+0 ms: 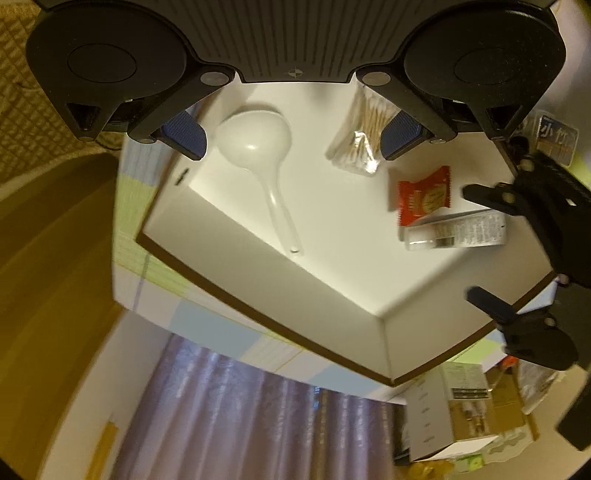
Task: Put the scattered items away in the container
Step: 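Withdraw both tools from the box toward the items on the table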
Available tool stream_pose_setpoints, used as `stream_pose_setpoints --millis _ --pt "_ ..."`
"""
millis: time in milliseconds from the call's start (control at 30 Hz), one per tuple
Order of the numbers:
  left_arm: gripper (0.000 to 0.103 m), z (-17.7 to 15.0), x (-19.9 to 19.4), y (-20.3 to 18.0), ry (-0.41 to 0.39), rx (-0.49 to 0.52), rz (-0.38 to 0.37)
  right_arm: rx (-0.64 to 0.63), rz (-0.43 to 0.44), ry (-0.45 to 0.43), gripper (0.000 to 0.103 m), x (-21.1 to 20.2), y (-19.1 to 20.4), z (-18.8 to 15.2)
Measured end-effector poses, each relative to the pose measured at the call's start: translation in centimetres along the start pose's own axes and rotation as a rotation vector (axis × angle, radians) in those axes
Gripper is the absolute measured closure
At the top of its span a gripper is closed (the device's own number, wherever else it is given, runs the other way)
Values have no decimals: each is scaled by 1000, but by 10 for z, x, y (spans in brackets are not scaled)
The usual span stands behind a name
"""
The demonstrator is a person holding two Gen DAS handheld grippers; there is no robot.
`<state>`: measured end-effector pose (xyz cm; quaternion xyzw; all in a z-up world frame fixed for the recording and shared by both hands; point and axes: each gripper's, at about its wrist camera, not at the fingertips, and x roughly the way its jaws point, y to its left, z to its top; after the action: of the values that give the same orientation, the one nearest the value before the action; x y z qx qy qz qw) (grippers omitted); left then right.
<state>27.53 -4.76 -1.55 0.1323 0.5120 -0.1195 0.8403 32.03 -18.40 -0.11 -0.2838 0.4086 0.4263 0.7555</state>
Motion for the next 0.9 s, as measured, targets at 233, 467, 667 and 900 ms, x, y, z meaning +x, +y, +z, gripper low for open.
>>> stream_pose_setpoints --millis 233,467,667,900 --pt "1 -11 -30 -3 -41 -22 39 84 -20 -26 0 -27 4 -12" --pt "1 -30 -65 0 -94 -62 46 203 -27 -102 0 -66 8 -28" --pt "1 -51 -93 0 -125 -84 87 279 -37 -153 0 -94 20 -44" --pt "1 -82 -120 6 -157 -130 93 355 -20 -186 0 -114 40 -64"
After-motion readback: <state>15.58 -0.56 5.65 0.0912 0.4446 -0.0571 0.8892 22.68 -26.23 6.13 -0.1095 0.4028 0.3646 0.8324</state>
